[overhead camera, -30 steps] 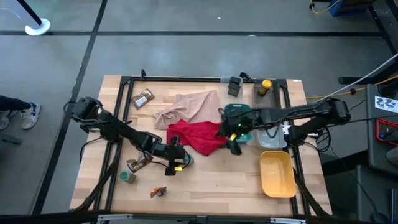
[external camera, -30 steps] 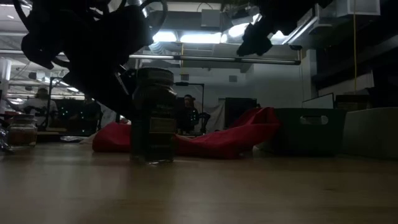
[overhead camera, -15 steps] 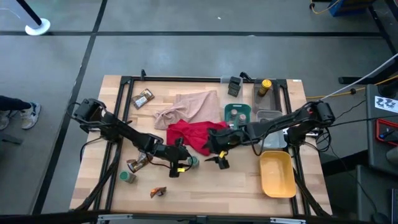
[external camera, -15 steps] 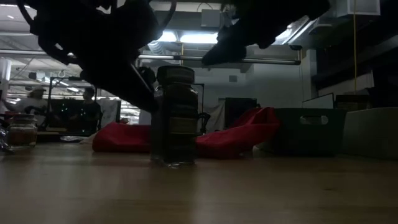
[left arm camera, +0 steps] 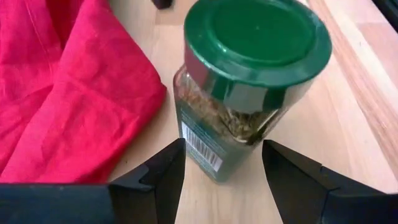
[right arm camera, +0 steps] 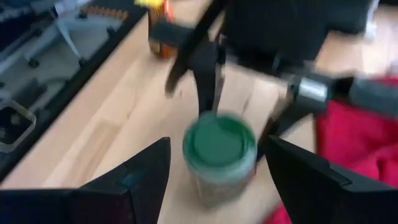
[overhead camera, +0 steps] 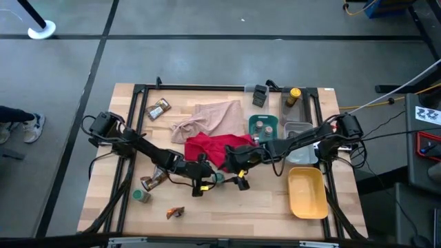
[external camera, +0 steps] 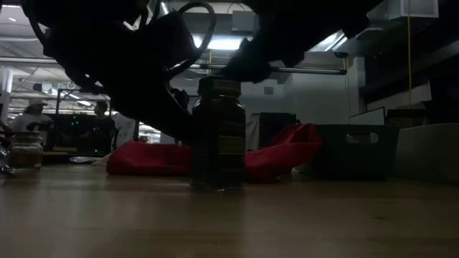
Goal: Sort spices by type
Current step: Put the right dark green seasoning bottle into the yellow bin
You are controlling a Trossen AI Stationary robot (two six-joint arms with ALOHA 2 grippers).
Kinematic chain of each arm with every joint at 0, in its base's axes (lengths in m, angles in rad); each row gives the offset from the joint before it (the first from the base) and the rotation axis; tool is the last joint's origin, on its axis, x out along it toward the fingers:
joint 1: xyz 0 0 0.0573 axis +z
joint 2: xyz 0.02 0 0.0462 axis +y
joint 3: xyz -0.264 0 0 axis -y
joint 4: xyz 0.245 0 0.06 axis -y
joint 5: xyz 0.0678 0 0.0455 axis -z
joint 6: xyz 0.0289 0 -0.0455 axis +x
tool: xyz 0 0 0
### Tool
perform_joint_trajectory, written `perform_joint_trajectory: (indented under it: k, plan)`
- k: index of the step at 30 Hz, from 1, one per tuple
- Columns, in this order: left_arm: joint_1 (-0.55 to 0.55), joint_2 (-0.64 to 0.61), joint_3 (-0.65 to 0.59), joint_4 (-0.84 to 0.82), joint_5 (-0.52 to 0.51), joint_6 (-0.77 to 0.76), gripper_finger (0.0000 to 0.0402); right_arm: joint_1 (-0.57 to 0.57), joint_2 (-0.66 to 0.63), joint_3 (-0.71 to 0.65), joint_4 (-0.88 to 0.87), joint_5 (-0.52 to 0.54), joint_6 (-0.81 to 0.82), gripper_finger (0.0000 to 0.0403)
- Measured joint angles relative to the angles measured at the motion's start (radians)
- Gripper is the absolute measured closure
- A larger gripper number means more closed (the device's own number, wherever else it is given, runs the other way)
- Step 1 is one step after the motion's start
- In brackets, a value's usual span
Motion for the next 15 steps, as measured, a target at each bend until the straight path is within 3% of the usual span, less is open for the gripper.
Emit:
perform_joint_trajectory:
  k: [15]
  plan:
    - [0.006,-0.002,0.000,0.044,0.000,0.018,0.0205,0.000,0.062,0.001,0.012,-0.010,-0.003,0.0143]
